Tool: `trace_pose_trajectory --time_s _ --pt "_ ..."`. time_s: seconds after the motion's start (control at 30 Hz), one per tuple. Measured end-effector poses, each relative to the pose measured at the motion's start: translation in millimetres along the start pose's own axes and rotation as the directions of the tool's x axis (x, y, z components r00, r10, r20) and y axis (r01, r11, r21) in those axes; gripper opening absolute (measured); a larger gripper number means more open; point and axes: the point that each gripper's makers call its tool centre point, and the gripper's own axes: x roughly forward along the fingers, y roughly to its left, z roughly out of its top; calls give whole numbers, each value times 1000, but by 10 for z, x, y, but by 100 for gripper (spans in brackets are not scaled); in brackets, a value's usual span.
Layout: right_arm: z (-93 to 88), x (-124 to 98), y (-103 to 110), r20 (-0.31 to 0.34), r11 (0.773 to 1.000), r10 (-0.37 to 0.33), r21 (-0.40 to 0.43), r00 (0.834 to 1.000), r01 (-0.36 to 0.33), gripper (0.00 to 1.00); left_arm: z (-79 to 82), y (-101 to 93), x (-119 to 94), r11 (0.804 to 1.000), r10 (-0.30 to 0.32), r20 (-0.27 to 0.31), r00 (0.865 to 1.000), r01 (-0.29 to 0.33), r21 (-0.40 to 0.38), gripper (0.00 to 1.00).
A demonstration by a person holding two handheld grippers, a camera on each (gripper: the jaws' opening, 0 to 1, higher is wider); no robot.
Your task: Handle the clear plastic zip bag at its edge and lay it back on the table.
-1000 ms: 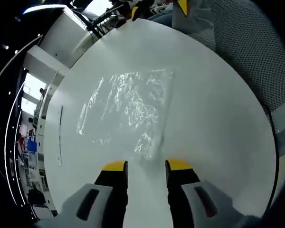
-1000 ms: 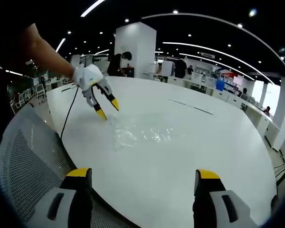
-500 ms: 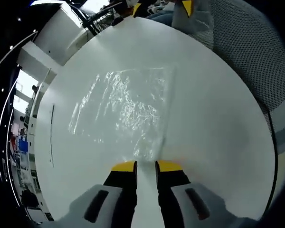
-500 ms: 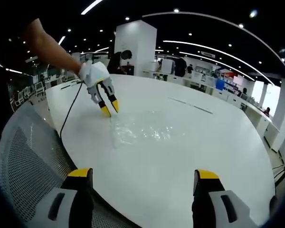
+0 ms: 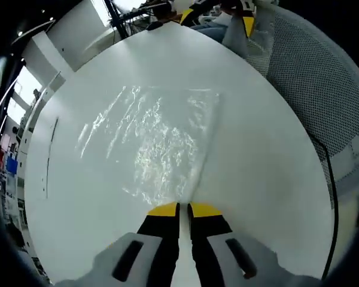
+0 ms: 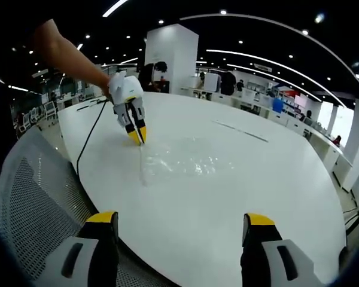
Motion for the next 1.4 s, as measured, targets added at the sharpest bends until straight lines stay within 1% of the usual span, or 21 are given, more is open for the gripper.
trace_pose_trajectory --time_s 0.03,0.1,0.27,0.47,0.67,0.93,1.1,1.23,1.3,1.4 --pt "-1 0 0 0 1000 0 0 1000 0 85 0 -3 -2 999 -10 8 1000 10 -31 4" --pt "0 -1 -2 0 1000 -1 1 1000 1 85 -4 9 -2 998 -18 16 1000 19 -53 4" --pt "1 -4 -10 0 1000 -4 4 1000 4 84 5 -6 1 998 -16 18 1000 17 -54 3" --pt "-5 0 10 -7 1000 7 -1 1000 -7 83 -6 -19 11 1000 -3 5 1000 3 -31 0" --pt "-10 0 17 -12 1000 9 -7 1000 -9 82 -7 -18 8 1000 2 -8 1000 -3 -31 0" --pt "17 -3 23 -3 1000 9 -19 1000 -9 80 -10 -42 -24 998 7 -17 1000 -7 -56 0" --pt "34 -5 36 -8 999 11 -52 1000 -11 78 0 -83 -49 998 8 -22 1000 -9 -64 0" --pt "53 -16 77 -24 996 30 -83 999 -31 72 7 -122 -85 997 10 -32 999 -12 -77 0" --pt "76 -18 98 -29 993 40 -107 999 -42 71 24 -137 -108 997 14 -33 999 -17 -82 0" --pt "157 -21 129 -27 986 52 -155 998 -55 70 52 -142 -137 995 24 -31 999 -27 -92 0"
